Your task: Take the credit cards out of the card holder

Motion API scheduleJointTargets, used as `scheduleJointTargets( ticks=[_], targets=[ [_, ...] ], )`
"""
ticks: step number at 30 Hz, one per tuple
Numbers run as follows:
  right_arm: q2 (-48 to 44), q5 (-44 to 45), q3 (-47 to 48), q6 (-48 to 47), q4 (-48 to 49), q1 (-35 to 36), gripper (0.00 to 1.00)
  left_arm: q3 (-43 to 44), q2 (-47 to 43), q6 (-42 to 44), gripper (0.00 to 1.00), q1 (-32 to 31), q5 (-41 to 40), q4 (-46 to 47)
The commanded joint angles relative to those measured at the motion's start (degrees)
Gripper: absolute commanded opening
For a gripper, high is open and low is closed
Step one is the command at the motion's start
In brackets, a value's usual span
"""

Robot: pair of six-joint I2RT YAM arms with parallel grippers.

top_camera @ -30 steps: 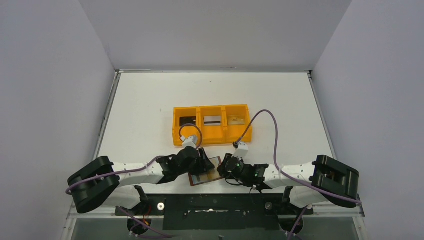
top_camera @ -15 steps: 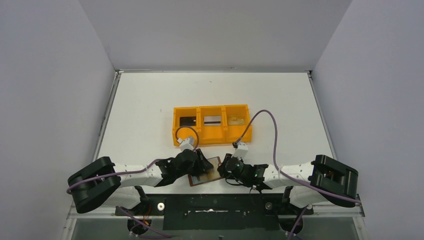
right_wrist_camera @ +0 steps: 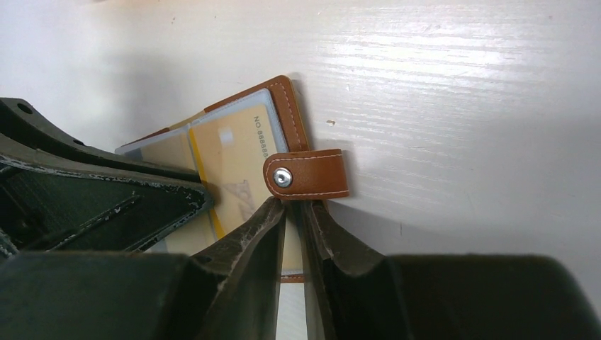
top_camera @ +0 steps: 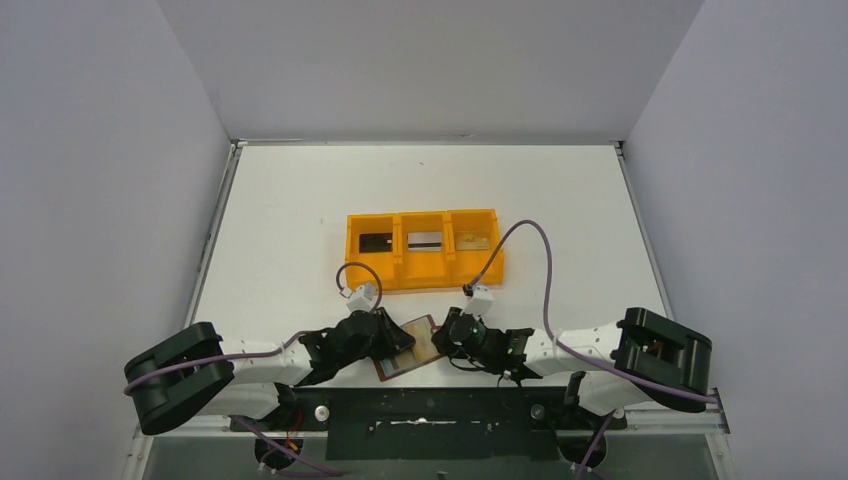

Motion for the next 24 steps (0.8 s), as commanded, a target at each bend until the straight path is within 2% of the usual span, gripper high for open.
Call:
scheduleJointTargets(
  ticks=[1, 14, 18, 24],
  targets=[
    [2.68, -2.44, -0.38, 0.1, -4.09, 0.7, 0.18, -1.84, -1.96, 0.76, 0.16, -0.3, 1.0, 2.31],
    [2.72, -2.62, -0.22, -0.24, -4.04, 0.86, 0.18, -1.43, -2.61, 3.25, 0.02, -0.28, 2.8, 4.22],
    [2.02, -2.06, -0.14, -0.43, -4.59, 1.08, 0.18, 0.29, -3.09, 5.46, 0.0, -0.19, 3.1, 1.13],
    [-2.48, 0.14, -0.18, -1.57, -5.2, 2.54, 0.2, 6.71, -2.96, 13.73, 0.0, 1.57, 6.64, -7.18]
  ],
)
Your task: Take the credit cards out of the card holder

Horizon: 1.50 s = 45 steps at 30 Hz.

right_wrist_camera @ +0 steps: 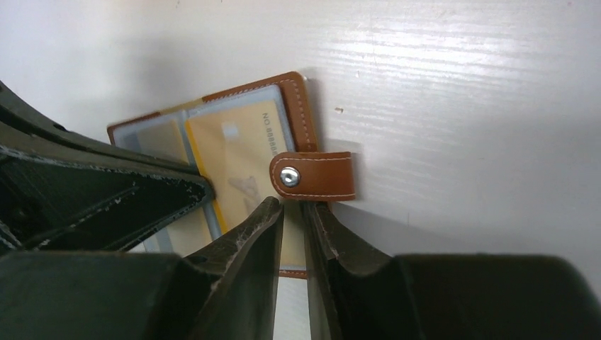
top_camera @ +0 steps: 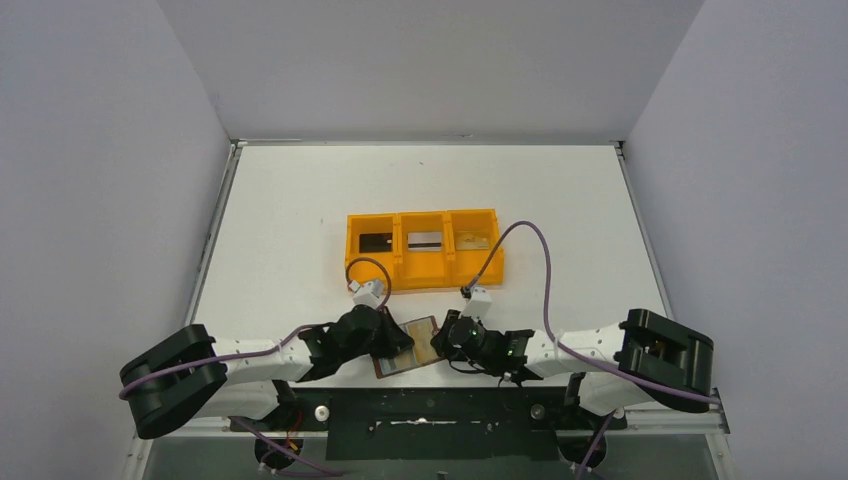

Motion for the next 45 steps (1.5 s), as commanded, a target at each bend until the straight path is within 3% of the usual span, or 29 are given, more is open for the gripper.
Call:
scheduleJointTargets(
  ticks=[1, 13, 26, 30, 33, 39, 45],
  targets=[
    [-3.56, 0.68, -0.59, -1.48, -5.39, 2.05, 0.21, 6.9, -0.43, 9.04, 0.0, 1.87, 5.68, -4.82],
    [-13.61, 3.43, -0.46, -5.56, -5.99, 2.29, 0.26, 13.46, 8.85, 17.77, 0.0, 7.79, 20.24, -7.57],
    [-2.5, 3.46, 4.0, -3.98, -11.04, 0.31, 0.23, 14.23, 9.72, 16.85, 0.0, 7.77, 20.47, -9.03],
    [0.26, 4.49, 4.87, -0.97, -14.93, 0.41, 0.2, 14.55, 7.8, 17.52, 0.0, 7.87, 18.28, -12.15],
    [0.31, 3.46, 3.0, -0.52, -12.29, 0.65, 0.2, 14.35, 6.2, 17.19, 0.0, 7.91, 15.53, -13.31],
    [0.28, 1.58, 0.8, 0.32, -8.24, 0.51, 0.2, 11.24, 6.86, 12.81, 0.01, 7.99, 17.58, -3.95],
    [0.28, -0.12, -0.49, 0.63, -4.57, 0.32, 0.2, 8.93, 10.42, 8.01, 0.15, 7.43, 19.86, 3.59]
  ],
)
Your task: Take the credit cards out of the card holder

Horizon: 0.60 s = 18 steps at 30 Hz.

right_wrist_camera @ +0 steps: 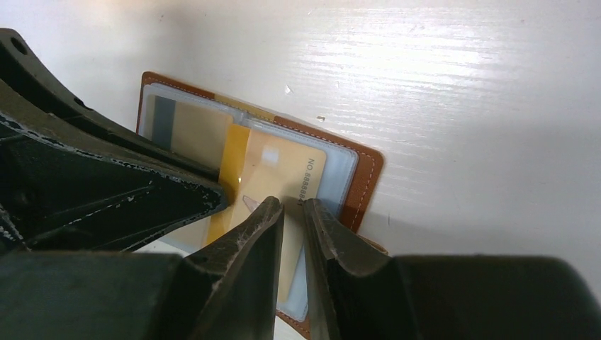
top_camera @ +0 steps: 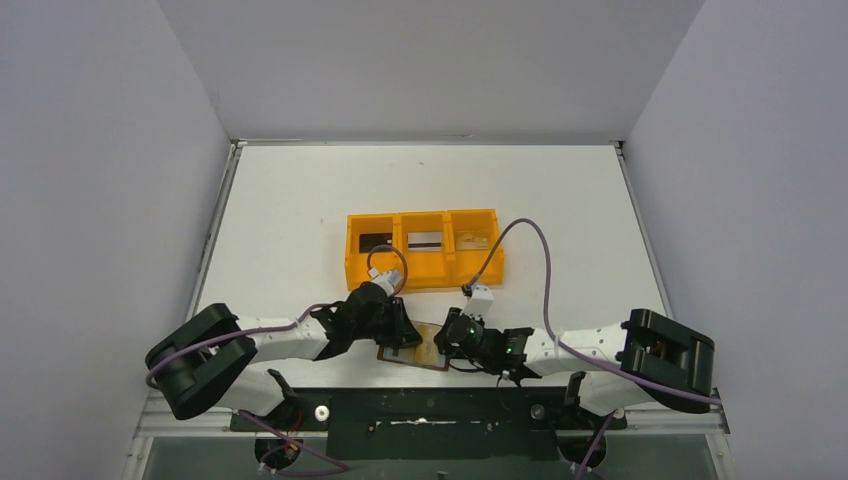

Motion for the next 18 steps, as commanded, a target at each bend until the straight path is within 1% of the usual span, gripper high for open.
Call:
scheduleJointTargets(
  ticks=[1, 6, 11, 14, 18],
  targets=[
    [1.04, -2.71, -2.7, 1.25, 1.87, -0.06, 0.2, -1.74, 1.26, -4.72, 0.16, -0.52, 2.03, 10.3],
    [0.17, -2.92, -4.7, 2.58, 4.34, -0.14, 0.2, -5.03, 0.92, -7.8, 0.18, -0.63, 2.52, 17.18],
    [-0.56, -3.02, -5.4, 2.76, 4.69, -0.27, 0.2, -5.14, 1.52, -8.13, 0.17, -0.67, 3.33, 17.98],
    [-0.92, -2.97, -5.73, 2.81, 4.72, -0.21, 0.2, -5.32, 1.08, -7.98, 0.12, -0.63, 3.33, 18.21],
    [-1.28, -2.84, -5.9, 2.8, 4.52, -0.28, 0.2, -5.02, 0.03, -7.55, 0.0, -0.59, 2.95, 17.12]
  ],
)
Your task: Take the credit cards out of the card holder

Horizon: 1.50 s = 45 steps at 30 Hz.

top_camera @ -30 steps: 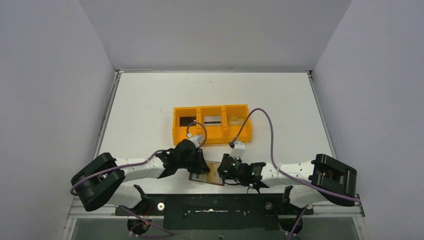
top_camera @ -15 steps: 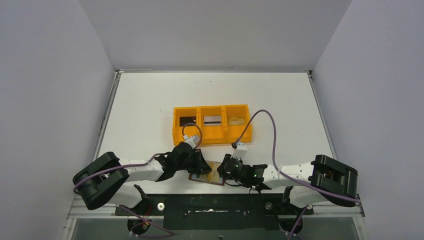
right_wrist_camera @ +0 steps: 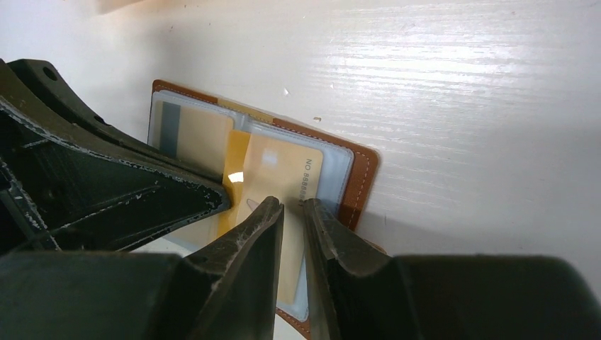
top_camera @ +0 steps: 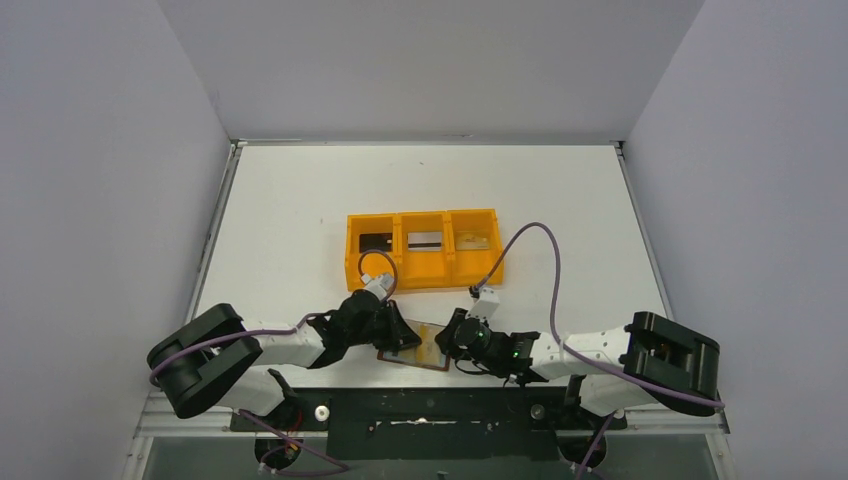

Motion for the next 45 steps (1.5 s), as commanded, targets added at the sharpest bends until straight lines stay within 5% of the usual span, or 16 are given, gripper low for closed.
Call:
scheduleJointTargets(
  ticks=[1, 13, 19, 32, 45],
  targets=[
    [0.24, -2.62, -1.48, 0.59, -2.1, 0.15, 0.2, 1.31, -1.35, -0.19, 0.0, -0.6, 2.47, 3.93],
    [-1.82, -2.1, -2.08, 0.39, -2.2, 0.0, 0.23, 4.14, -8.04, 2.97, 0.0, -0.52, -5.27, -9.5],
    [0.78, -4.61, -2.39, 0.24, 1.58, -0.42, 0.22, 3.42, -7.19, 2.35, 0.0, -0.57, -2.74, -5.48],
    [2.57, -5.52, -2.32, 0.76, 3.45, -0.49, 0.21, 1.78, -5.17, 0.06, 0.17, -0.87, 2.04, 2.67],
    [-1.62, -2.83, -0.35, -0.28, -3.94, -0.53, 0.21, 3.11, -8.47, 1.95, 0.0, -1.71, -2.78, -5.5]
  ],
)
